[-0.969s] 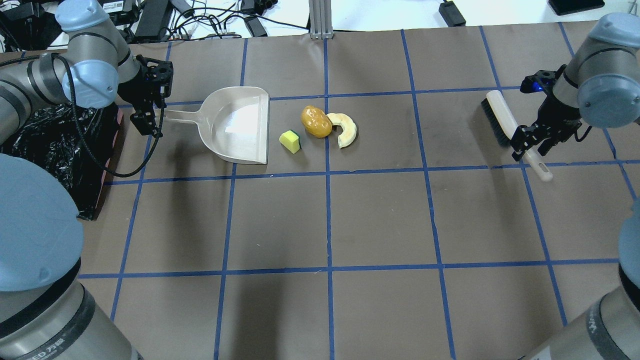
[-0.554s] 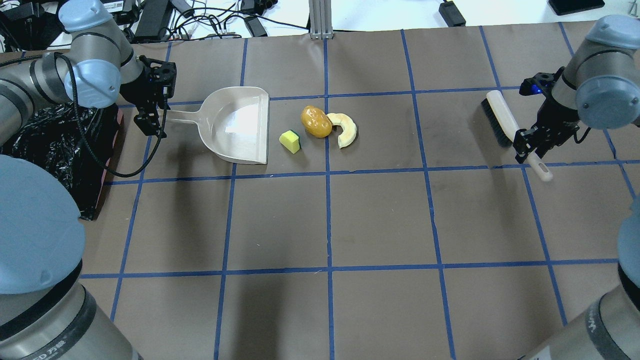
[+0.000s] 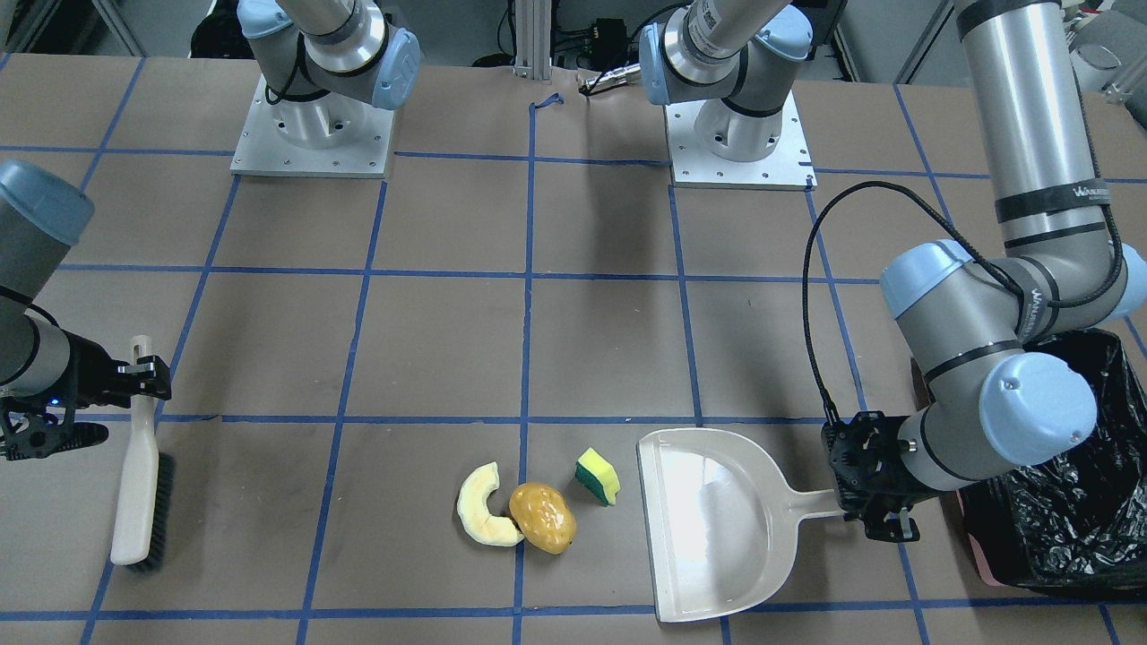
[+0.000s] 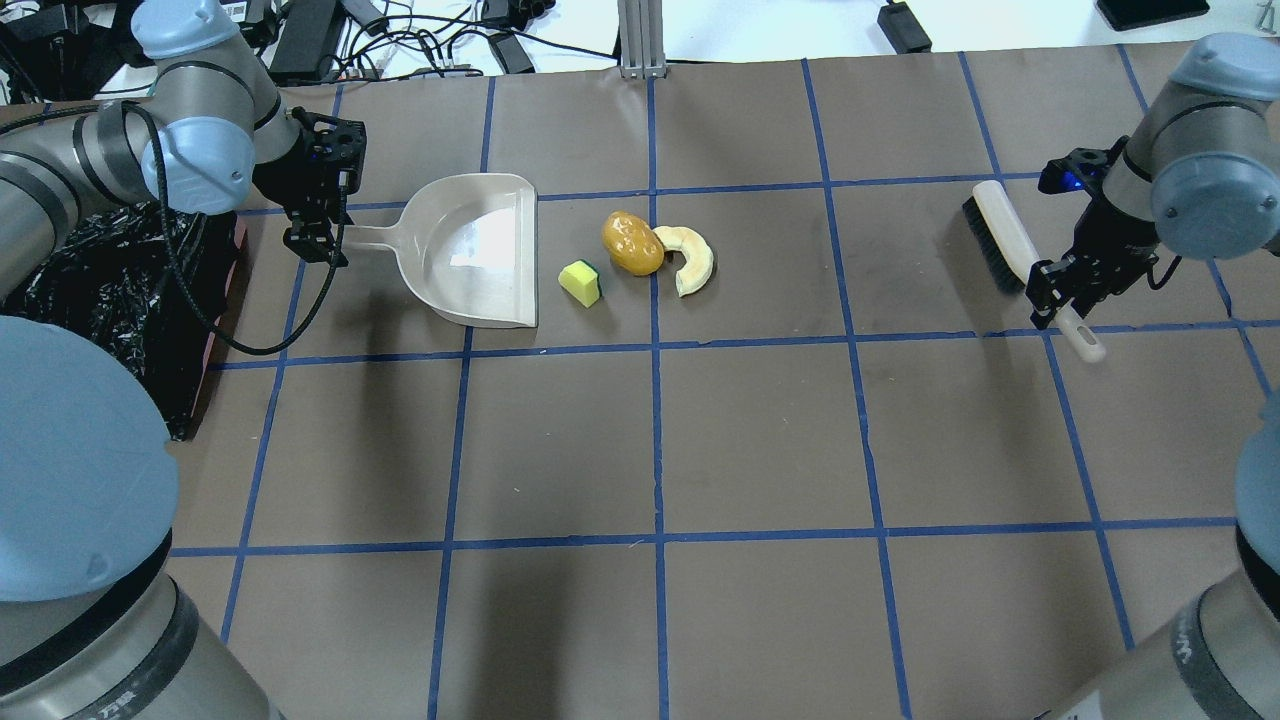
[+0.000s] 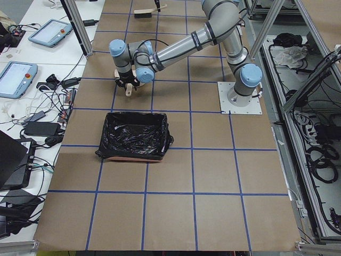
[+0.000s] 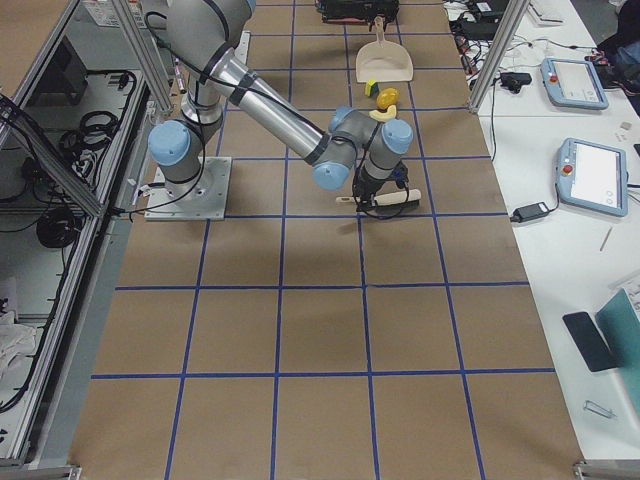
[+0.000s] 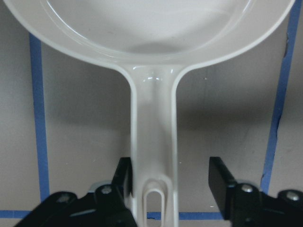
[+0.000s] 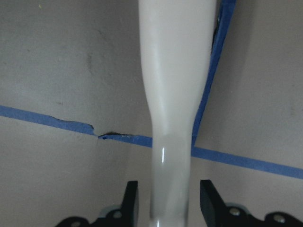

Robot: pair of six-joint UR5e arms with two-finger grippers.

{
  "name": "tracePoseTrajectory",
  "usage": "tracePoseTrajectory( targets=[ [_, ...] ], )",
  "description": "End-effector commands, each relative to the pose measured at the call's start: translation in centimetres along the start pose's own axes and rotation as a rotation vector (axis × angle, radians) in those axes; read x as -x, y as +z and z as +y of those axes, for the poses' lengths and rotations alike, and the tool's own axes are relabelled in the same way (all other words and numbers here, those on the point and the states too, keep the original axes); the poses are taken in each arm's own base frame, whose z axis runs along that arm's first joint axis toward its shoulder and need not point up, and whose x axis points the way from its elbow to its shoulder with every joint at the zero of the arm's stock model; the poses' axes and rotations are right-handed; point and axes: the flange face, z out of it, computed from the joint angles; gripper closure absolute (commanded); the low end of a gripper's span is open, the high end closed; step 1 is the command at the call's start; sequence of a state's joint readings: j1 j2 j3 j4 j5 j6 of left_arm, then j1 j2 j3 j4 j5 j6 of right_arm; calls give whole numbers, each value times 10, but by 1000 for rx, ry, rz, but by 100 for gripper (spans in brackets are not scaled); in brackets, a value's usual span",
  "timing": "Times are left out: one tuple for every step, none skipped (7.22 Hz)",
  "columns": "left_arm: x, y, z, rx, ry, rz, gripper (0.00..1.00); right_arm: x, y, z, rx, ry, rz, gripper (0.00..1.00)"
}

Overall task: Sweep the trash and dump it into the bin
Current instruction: 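Lift the brush with the right gripper while the left gripper holds the dustpan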

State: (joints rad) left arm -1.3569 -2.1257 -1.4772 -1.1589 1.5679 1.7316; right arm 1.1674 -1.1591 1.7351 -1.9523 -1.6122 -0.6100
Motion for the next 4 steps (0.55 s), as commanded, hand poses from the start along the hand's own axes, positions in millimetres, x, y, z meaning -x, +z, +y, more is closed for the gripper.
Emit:
tracePoseTrajectory(
  targets=[
    [0,1,0,0,6,0,37,0,-3,1,-3,1,4,45],
    [1,1,0,0,16,-2,41,-2,-4,2,12,3,22,46],
    [0,0,0,2,33,-3,52,-2,-4,2,15,3,21,47],
    [0,0,0,2,38,-3,52,-1,-3,3,16,3,20,51]
  ],
)
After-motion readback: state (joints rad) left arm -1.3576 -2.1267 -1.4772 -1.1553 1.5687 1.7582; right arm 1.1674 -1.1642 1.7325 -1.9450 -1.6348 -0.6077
